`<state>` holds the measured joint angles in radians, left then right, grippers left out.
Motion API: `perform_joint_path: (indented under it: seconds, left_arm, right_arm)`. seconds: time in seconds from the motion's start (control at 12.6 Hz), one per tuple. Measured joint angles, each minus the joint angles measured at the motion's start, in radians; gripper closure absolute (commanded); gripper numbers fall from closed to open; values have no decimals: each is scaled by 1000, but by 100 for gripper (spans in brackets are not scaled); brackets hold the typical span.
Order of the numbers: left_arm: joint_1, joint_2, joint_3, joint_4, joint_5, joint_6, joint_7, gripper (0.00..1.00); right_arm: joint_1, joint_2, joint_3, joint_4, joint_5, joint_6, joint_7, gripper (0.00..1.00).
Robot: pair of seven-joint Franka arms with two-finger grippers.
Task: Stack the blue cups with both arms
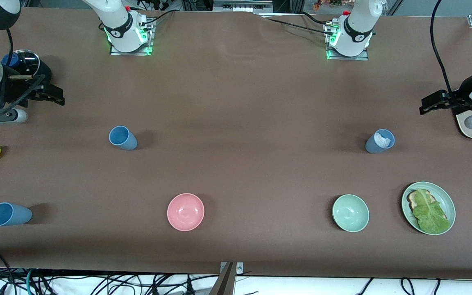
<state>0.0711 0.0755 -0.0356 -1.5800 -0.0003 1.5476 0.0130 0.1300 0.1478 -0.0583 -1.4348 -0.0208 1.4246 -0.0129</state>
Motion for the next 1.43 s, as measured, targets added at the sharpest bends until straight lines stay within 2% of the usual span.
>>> perform_joint_path:
  seconds: [0.16, 0.64, 1.43]
  left_arm:
    - [4, 1, 2, 7, 0, 0, 0, 0]
    - [8, 51, 8, 103, 0, -62, 0, 0]
    - [3, 56, -1, 108, 0, -88, 2, 0]
  right_arm:
    - [1, 0, 0, 0, -2, 1, 4, 0]
    - [2, 0, 2, -1, -2, 3, 6, 0]
    - [12, 2, 7, -6, -1, 1, 6, 0]
